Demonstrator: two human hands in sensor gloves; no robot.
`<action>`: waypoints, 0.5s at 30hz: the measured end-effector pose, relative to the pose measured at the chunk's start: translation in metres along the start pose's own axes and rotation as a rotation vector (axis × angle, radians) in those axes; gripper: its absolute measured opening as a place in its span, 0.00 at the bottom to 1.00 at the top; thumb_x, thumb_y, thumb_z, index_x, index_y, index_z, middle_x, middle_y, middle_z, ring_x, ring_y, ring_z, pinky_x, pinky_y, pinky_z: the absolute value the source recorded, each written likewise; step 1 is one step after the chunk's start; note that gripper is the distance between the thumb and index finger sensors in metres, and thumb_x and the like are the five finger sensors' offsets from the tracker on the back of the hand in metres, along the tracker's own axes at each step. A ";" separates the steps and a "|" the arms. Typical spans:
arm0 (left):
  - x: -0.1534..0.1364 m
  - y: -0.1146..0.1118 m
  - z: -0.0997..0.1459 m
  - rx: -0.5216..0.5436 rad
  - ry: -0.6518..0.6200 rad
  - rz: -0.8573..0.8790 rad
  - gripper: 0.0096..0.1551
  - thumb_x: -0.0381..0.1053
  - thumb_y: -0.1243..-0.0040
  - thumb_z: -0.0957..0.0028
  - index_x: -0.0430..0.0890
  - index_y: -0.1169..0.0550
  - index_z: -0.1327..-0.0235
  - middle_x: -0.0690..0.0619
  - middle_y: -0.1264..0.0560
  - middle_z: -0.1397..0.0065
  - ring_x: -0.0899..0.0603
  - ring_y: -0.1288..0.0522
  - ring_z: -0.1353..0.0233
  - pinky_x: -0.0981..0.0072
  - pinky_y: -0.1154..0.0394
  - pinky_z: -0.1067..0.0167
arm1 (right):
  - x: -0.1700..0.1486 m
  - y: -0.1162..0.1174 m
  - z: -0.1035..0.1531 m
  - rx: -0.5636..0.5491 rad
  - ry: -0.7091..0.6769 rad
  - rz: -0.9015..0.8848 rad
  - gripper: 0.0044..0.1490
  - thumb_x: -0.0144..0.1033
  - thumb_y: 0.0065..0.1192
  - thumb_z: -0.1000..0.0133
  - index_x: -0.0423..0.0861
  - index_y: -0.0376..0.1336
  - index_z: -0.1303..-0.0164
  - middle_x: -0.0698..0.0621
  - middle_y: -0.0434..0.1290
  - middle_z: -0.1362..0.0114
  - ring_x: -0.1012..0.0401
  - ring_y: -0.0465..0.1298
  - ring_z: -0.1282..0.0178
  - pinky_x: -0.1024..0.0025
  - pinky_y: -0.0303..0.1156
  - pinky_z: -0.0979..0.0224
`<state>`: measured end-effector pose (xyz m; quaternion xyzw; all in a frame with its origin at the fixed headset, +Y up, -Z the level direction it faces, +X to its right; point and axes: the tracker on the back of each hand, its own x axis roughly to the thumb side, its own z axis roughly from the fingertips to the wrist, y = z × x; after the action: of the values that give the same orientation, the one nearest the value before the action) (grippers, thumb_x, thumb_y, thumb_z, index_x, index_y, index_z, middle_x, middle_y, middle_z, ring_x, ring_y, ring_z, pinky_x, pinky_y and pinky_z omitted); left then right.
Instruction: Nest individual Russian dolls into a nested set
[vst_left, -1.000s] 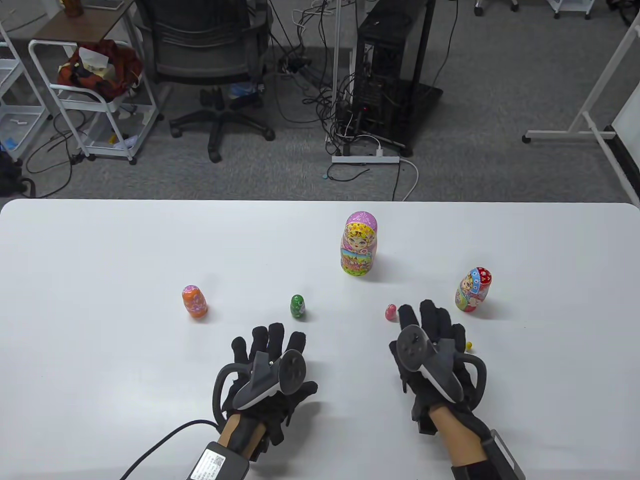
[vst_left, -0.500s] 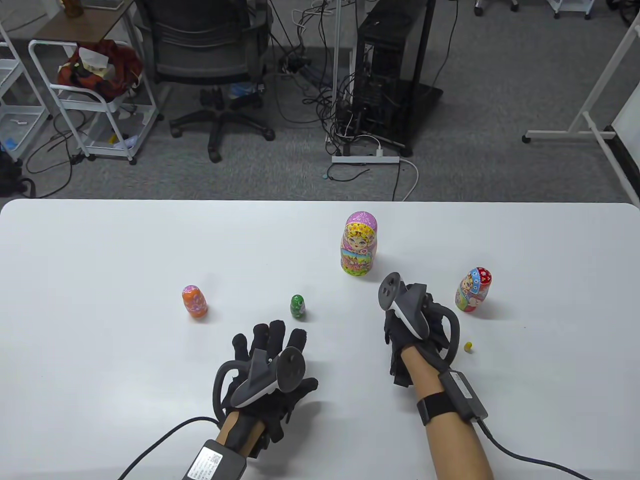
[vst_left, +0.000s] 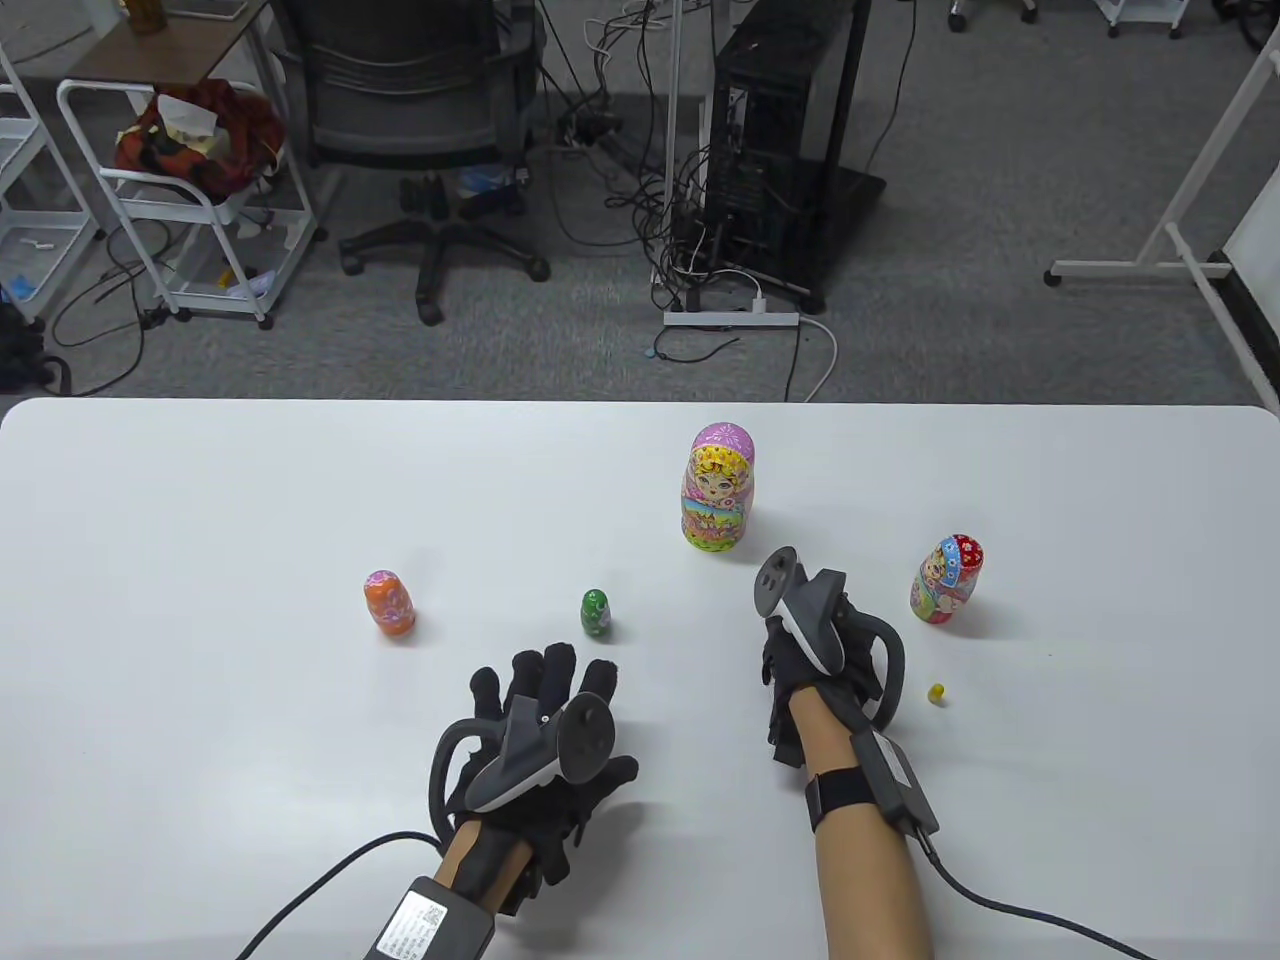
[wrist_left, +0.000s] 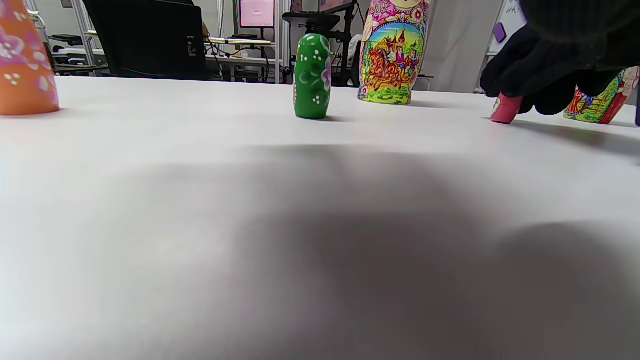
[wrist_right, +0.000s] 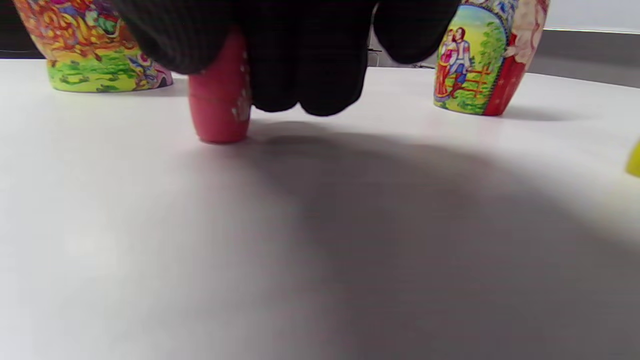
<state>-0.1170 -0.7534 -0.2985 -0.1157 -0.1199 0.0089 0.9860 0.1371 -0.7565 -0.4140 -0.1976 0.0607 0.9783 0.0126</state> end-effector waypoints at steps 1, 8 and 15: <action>0.000 0.000 0.000 0.002 -0.001 0.002 0.57 0.79 0.56 0.56 0.59 0.62 0.21 0.43 0.65 0.14 0.32 0.62 0.16 0.23 0.65 0.31 | 0.000 -0.002 0.002 -0.006 -0.020 -0.027 0.26 0.50 0.59 0.44 0.69 0.59 0.35 0.63 0.71 0.27 0.63 0.75 0.29 0.59 0.67 0.22; 0.001 0.006 0.004 0.071 -0.018 0.096 0.58 0.78 0.54 0.56 0.54 0.58 0.21 0.44 0.58 0.13 0.33 0.53 0.15 0.26 0.55 0.27 | -0.006 -0.037 0.045 0.057 -0.454 -0.417 0.29 0.43 0.59 0.44 0.61 0.57 0.31 0.56 0.69 0.26 0.57 0.74 0.31 0.56 0.68 0.25; 0.009 0.023 0.017 0.276 -0.067 0.209 0.52 0.74 0.47 0.56 0.52 0.46 0.22 0.48 0.38 0.18 0.42 0.33 0.23 0.39 0.36 0.27 | -0.013 -0.057 0.117 -0.049 -0.773 -0.544 0.29 0.42 0.62 0.45 0.57 0.59 0.32 0.53 0.70 0.27 0.56 0.75 0.33 0.55 0.70 0.29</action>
<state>-0.1118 -0.7265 -0.2853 0.0094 -0.1378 0.1318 0.9816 0.1071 -0.6851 -0.3082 0.1722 -0.0258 0.9424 0.2856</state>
